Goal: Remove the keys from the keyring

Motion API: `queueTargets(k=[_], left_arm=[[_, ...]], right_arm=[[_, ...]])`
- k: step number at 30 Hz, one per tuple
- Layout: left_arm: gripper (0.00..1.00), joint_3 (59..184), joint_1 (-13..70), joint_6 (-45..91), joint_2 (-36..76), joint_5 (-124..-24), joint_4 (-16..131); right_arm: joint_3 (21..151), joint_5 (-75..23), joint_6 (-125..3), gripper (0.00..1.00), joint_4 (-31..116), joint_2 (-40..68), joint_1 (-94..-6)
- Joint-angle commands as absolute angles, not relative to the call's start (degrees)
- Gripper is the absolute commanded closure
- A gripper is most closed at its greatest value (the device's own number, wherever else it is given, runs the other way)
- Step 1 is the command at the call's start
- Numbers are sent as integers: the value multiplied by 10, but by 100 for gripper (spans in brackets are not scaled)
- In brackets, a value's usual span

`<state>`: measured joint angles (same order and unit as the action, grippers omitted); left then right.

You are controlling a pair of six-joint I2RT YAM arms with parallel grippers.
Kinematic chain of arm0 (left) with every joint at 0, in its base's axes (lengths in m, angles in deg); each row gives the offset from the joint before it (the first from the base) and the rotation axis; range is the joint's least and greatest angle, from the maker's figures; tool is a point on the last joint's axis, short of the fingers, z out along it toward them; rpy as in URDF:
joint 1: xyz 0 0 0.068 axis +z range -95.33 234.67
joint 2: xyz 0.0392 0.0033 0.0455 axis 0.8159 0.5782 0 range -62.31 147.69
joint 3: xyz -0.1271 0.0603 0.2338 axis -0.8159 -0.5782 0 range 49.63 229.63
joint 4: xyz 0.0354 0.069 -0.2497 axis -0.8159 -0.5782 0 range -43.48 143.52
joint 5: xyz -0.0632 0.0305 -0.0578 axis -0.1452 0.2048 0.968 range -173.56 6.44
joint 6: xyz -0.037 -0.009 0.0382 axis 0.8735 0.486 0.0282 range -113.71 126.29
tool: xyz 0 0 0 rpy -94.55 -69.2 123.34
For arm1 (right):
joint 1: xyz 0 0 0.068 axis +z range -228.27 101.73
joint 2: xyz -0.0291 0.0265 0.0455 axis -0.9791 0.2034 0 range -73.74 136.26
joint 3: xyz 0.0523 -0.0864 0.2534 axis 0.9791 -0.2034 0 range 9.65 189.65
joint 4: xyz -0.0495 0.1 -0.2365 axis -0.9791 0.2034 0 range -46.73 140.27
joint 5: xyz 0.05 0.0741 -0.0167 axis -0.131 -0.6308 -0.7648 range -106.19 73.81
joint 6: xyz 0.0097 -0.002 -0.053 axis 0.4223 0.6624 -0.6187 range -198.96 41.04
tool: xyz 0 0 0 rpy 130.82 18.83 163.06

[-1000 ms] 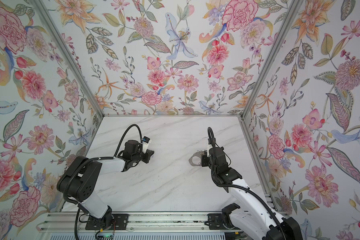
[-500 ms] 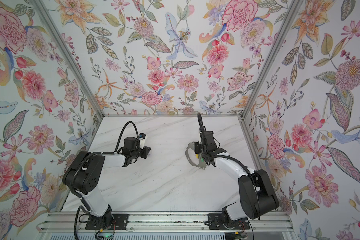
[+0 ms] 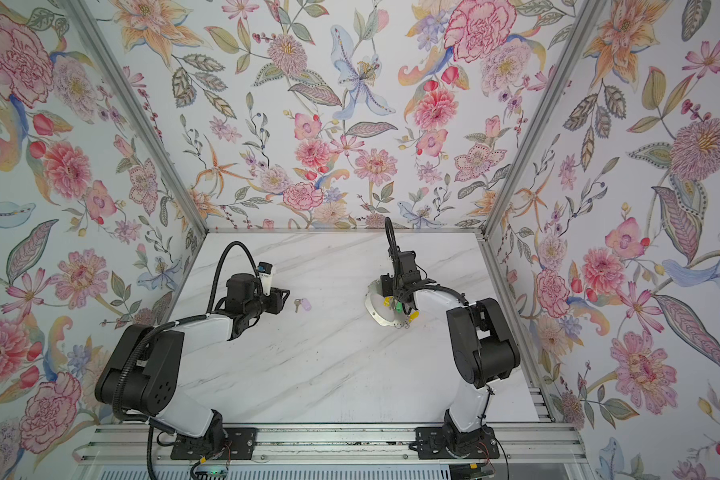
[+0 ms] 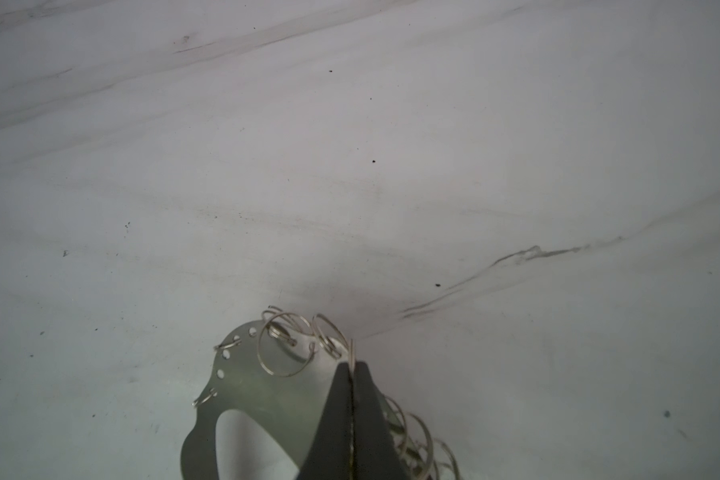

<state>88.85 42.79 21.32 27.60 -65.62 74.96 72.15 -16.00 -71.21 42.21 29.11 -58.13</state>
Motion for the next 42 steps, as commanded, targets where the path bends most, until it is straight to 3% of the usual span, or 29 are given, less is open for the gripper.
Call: queueTargets(k=[1,8,16,24,29,32,38,42], left_arm=[[48,867,438,210,241,-682,744],[43,824,449,214,175,-734,774],[32,744,455,179,63,-837,836],[7,655,458,131,-14,-991,948],[1,622,466,117,10,-1037,1033],[1,604,471,113,41,-1040,1101],[1,562,475,76,123,-1025,1263],[1,560,487,72,138,-1011,1292]], right_arm=[[748,-173,-726,88,427,301,-593],[755,-177,-743,66,442,290,-596],[691,-135,-765,60,427,185,-596],[537,-44,-787,53,321,5,-597],[427,31,-804,30,186,-80,-611],[364,100,-810,19,71,-80,-632],[332,156,-824,16,-27,0,-673],[317,164,-868,12,-97,45,-668]])
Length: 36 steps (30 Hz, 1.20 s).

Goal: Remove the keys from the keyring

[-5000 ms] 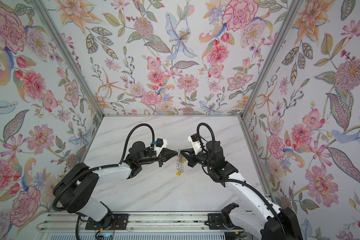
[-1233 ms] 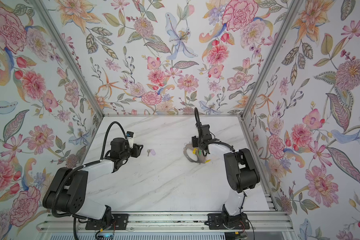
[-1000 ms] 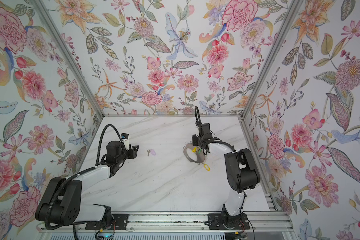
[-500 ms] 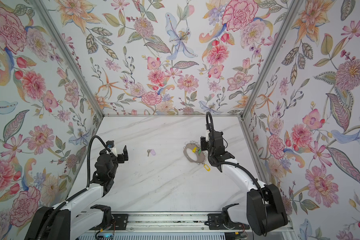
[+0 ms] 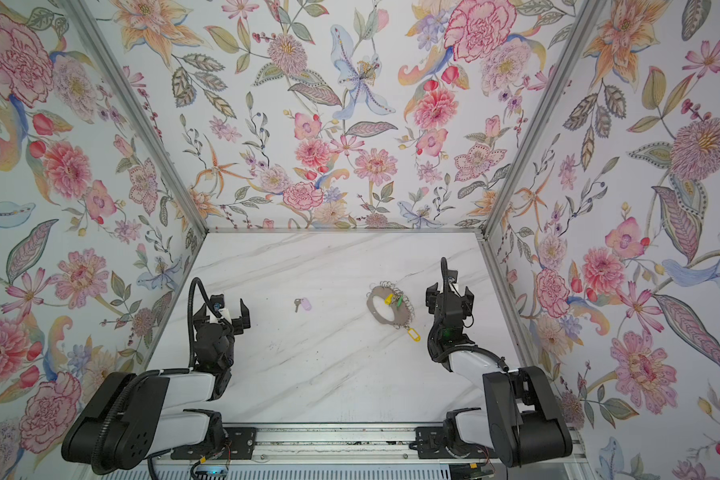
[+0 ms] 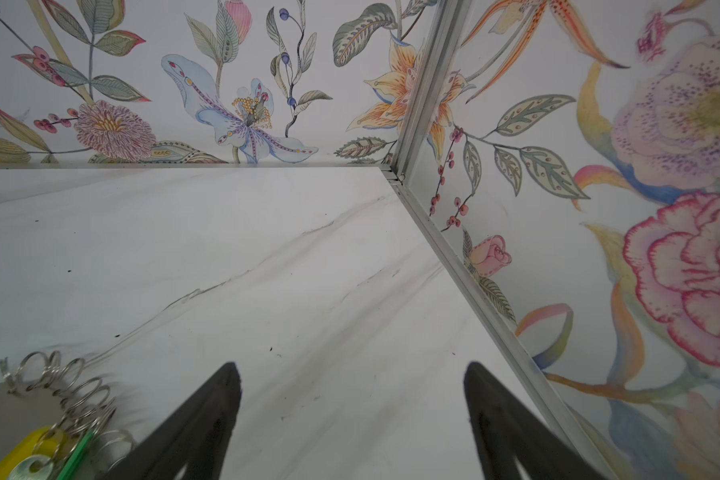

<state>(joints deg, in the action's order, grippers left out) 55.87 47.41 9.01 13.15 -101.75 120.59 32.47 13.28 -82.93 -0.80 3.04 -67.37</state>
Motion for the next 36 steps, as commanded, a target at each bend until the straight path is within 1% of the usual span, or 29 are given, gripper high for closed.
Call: queueTargets(k=[1,2,4,6,8,9,11,14,17,22,25,27,29,30,31,32,36], left_arm=[[1,564,490,76,137,-1003,1283],[1,565,494,78,138,-997,1280],[1,562,498,82,136,-997,1283],[1,546,500,81,127,-1009,1300],[1,532,501,76,107,-1027,1300],[1,528,504,74,99,-1026,1295],[1,526,511,79,95,-1007,1294],[1,526,515,87,137,-959,1354],[1,530,515,83,204,-941,1425],[1,530,517,85,305,-952,1522],[1,538,517,91,277,-953,1460],[1,548,517,87,288,-951,1463],[1,549,517,87,281,-949,1449],[1,550,517,84,285,-950,1454],[1,551,517,84,285,-950,1455],[1,551,517,84,283,-944,1448],[1,577,517,64,280,-883,1399]], right_arm=[[321,138,-875,12,-86,45,-667],[324,119,-885,12,-78,46,-667],[326,113,-889,11,-76,48,-665],[322,110,-881,11,-63,38,-666],[312,80,-868,11,-46,24,-674],[301,59,-859,11,-53,25,-679],[266,33,-841,11,-116,48,-692],[227,34,-851,11,-259,111,-694],[233,25,-848,10,-243,113,-695],[224,13,-839,9,-260,115,-703],[237,-25,-820,9,-231,124,-726],[242,-57,-823,9,-274,163,-739],[259,-74,-816,9,-192,139,-743],[258,-86,-815,8,-218,151,-750],[257,-84,-816,7,-227,155,-750],[259,-84,-813,1,-205,147,-750],[260,-84,-812,1,-208,149,-751]])
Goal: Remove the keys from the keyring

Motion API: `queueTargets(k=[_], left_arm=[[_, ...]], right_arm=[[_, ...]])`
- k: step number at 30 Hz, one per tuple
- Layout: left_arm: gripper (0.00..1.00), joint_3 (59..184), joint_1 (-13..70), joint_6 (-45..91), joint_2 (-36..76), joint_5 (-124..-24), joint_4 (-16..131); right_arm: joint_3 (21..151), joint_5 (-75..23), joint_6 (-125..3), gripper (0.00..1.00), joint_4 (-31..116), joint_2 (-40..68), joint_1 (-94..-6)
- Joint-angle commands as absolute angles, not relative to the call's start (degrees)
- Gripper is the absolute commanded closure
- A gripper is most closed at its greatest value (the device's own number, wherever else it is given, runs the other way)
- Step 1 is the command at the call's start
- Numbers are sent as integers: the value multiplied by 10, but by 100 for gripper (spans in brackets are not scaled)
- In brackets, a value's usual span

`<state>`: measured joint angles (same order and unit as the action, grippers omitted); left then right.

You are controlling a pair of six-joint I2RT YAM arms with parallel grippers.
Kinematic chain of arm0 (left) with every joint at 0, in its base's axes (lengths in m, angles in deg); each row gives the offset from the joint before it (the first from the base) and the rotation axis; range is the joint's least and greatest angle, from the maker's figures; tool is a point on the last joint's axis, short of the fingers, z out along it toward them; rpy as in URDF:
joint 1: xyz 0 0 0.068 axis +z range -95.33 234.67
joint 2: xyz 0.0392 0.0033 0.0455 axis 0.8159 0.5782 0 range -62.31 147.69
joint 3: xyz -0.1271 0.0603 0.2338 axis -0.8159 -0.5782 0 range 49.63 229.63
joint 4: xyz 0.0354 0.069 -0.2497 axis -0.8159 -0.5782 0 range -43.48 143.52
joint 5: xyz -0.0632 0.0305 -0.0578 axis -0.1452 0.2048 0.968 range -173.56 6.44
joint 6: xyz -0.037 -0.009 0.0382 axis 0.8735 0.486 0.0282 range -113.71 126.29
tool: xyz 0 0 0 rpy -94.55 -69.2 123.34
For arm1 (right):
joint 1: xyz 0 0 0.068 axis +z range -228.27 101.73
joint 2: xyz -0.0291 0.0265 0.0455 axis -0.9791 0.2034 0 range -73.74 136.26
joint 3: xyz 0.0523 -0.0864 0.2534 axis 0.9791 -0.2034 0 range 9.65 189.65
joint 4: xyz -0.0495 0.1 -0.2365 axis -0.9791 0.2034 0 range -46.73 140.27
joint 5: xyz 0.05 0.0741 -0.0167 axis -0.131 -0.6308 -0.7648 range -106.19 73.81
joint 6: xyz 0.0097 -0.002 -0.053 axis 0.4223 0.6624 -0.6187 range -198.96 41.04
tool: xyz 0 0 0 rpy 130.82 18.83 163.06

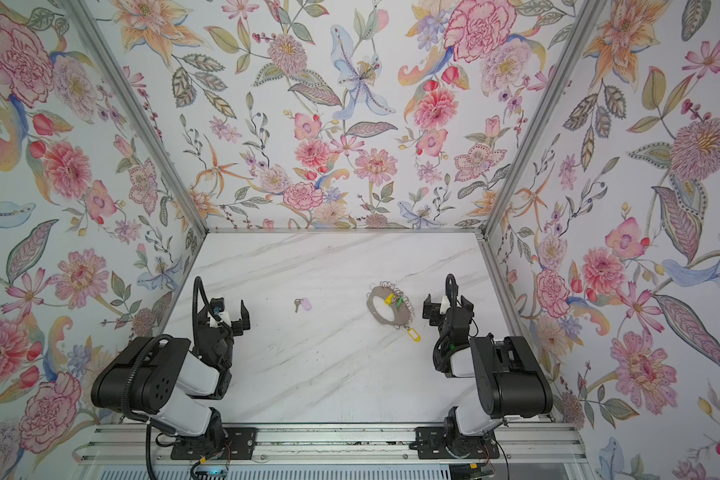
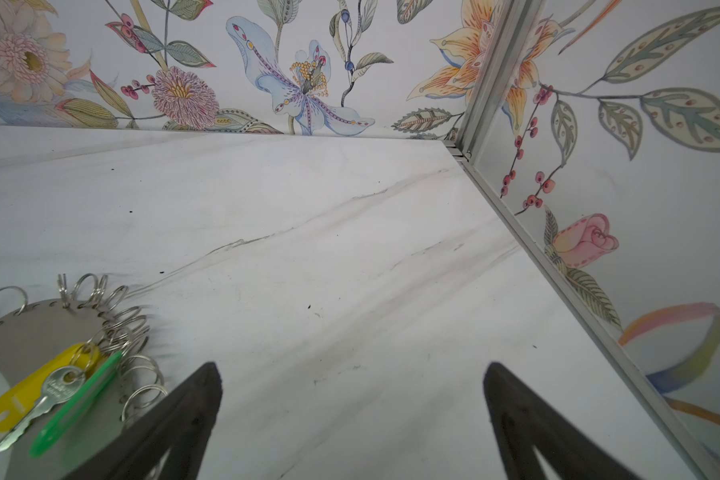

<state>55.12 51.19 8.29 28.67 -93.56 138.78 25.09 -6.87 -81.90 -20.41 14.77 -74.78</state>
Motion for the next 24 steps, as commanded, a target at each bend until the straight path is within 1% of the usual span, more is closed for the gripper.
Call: queueTargets(k=[1,2,24], left_arm=[[1,585,517,58,278,-861,1380],[1,592,517,51,278,-844,1361],[1,596,517,54,277,-853,1354]], right_arm=[[260,-85,-812,1,-207,147,-751],[261,-85,-812,1,-210,149,-751],[265,-100,-809,1,-200,149,-757]])
